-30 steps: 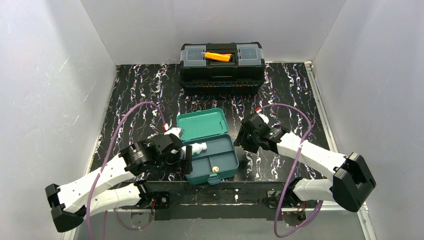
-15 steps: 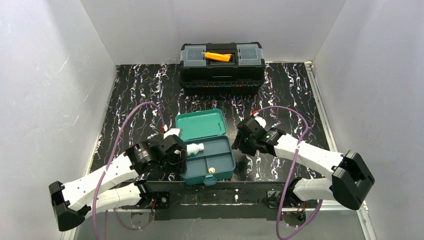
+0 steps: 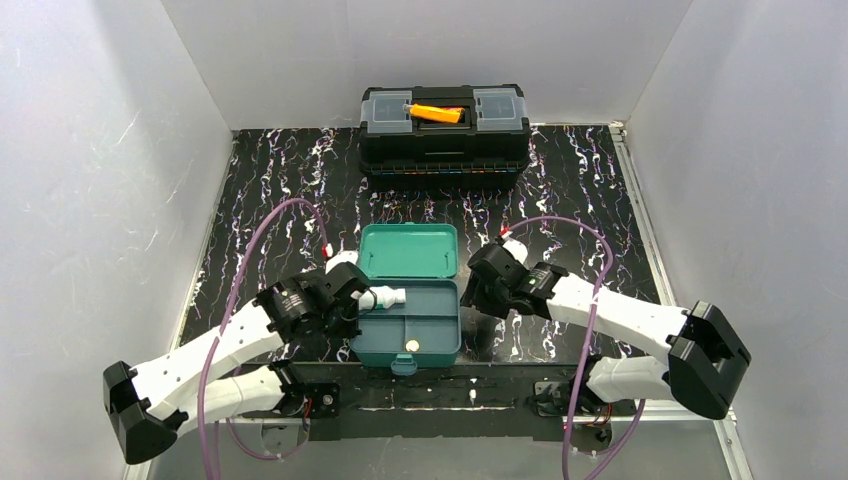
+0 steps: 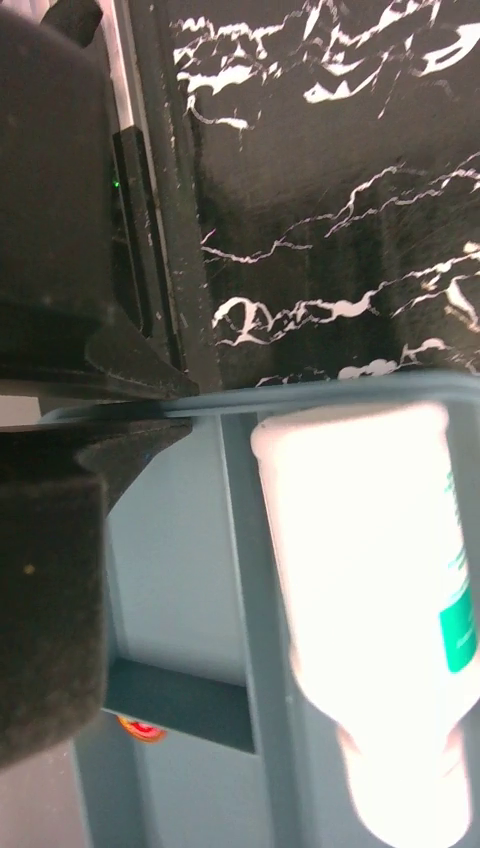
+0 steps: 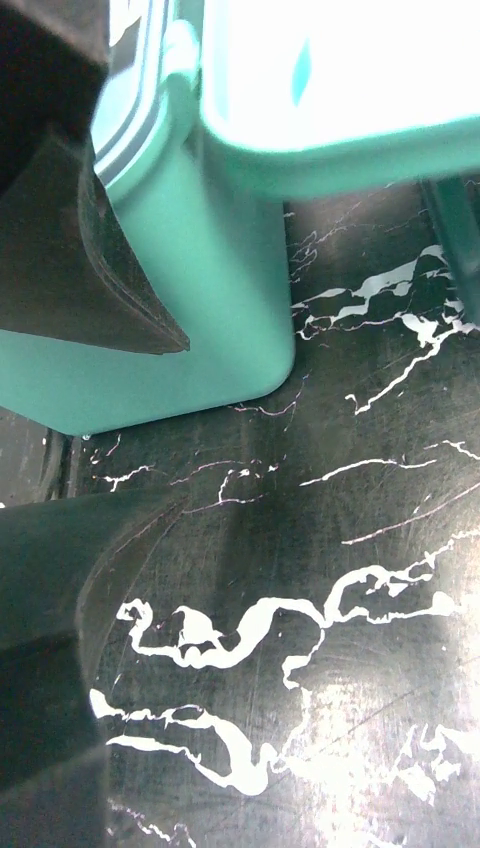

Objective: Organize the medicine kit

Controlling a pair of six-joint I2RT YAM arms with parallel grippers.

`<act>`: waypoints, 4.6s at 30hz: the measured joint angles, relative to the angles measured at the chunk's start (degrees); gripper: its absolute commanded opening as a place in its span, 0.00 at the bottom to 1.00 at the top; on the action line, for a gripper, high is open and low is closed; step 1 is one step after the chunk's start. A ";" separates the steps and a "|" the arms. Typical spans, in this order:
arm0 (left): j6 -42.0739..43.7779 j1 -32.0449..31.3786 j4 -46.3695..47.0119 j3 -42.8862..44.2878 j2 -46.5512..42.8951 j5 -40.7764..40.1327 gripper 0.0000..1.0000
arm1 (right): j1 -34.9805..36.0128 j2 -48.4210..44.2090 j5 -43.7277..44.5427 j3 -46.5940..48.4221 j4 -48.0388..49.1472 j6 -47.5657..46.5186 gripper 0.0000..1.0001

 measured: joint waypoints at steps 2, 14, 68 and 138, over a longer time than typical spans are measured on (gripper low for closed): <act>0.96 0.70 0.39 0.20 0.59 -0.24 0.00 | 0.22 -0.79 0.39 -0.15 -0.57 0.00 0.60; 13.38 0.96 6.10 2.51 6.45 2.03 0.00 | -6.32 -14.73 8.52 -0.44 -6.29 -6.58 0.66; 15.30 5.64 10.19 5.16 12.13 5.95 0.00 | -28.11 -4.33 -36.72 -8.74 48.46 -29.64 0.95; 6.25 9.55 10.71 2.36 -18.08 3.67 0.83 | -9.38 -38.86 -32.24 -12.22 28.94 -43.60 0.98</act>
